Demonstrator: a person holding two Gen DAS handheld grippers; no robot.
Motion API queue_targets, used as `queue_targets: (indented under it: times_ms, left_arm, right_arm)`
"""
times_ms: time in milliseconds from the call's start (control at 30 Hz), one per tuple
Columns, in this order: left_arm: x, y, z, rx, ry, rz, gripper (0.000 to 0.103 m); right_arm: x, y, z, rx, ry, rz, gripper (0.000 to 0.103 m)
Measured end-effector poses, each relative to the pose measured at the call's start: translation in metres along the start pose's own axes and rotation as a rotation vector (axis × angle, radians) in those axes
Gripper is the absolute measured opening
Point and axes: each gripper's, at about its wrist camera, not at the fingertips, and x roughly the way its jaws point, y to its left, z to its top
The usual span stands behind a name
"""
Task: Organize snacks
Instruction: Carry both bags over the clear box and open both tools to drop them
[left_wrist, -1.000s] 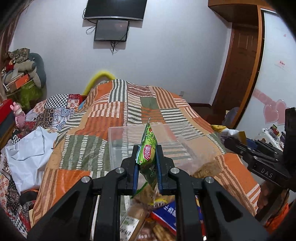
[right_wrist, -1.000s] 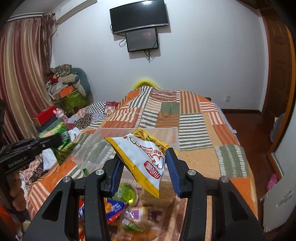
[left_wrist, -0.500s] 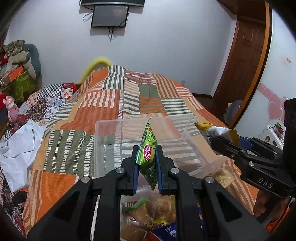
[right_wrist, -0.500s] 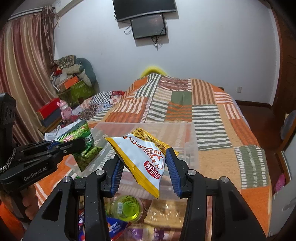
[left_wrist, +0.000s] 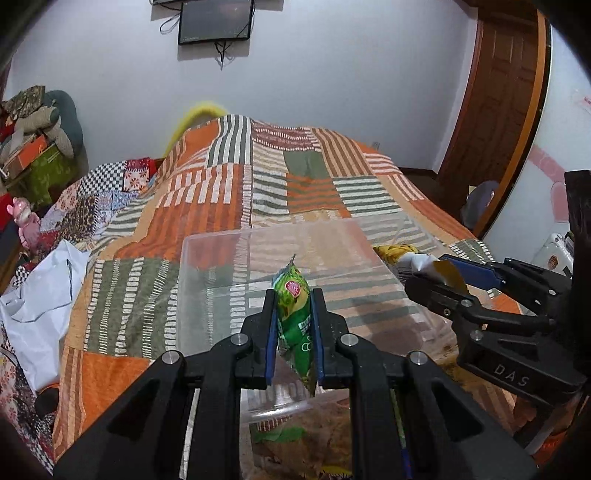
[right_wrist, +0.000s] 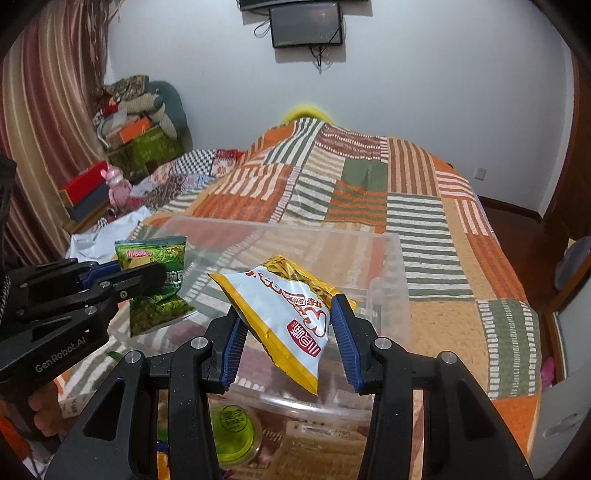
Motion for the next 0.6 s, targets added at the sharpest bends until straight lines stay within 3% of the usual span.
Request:
queue_targets:
  times_ms: [200, 267, 333, 400, 600]
  left_arm:
    - [0.007, 0.005, -0.002, -0.023, 0.016, -0.002, 0.018]
    - [0.006, 0.004, -0.003, -0.017, 0.012, 0.008, 0.023]
    - [0.004, 0.003, -0.003, -0.019, 0.009, 0.009, 0.044]
    - [0.000, 0.004, -0.004, -0.029, -0.005, 0.012, 0.056]
    - [-0.015, 0.006, -0.005, -0.038, -0.024, 0.010, 0.061]
  right_arm:
    - [0.001, -0.008, -0.003, 0.021, 0.020, 0.004, 0.044]
    - [0.000, -0.010, -0.004, 0.027, 0.021, 0.007, 0.049]
    - [-0.004, -0.011, -0.003, 0.033, 0.011, 0.003, 0.053]
    - [-0.008, -0.009, -0.002, 0.022, -0.002, -0.007, 0.059]
    - [-0.025, -0.004, 0.002, 0.001, -0.038, -0.015, 0.064]
